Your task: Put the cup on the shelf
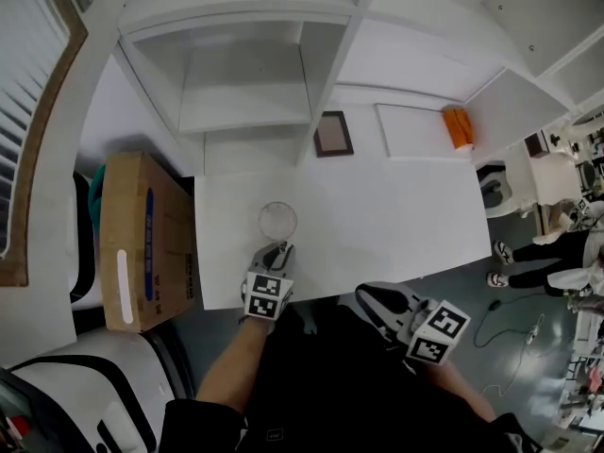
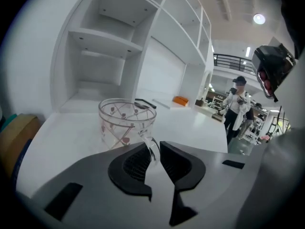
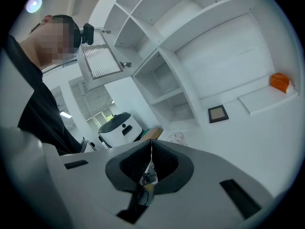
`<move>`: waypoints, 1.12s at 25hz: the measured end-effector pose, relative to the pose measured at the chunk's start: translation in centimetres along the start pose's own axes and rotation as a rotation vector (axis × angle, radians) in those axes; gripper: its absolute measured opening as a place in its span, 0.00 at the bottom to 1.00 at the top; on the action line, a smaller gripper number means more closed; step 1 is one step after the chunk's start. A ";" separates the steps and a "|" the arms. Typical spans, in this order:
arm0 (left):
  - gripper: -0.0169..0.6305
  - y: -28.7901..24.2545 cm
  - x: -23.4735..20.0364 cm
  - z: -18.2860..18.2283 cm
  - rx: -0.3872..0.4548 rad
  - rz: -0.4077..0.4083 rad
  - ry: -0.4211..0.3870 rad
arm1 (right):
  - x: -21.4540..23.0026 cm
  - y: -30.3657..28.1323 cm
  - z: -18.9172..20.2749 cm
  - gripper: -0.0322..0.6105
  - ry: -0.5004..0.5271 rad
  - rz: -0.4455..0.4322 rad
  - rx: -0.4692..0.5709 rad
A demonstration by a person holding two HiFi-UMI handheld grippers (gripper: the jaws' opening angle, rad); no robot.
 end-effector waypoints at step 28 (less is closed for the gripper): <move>0.10 17.1 41.1 2.9 0.219 -0.466 0.203 | 2.3 20.7 12.5 0.08 0.173 -0.685 -0.229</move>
Point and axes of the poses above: the fingertips, and each gripper's own axes: y backward along the fingers, x to its right, z out of its underside, the point moved 7 cm from there along y, backward along the fingers, and after that the axes turned 4 degrees about -x, right-handed, at the moved point
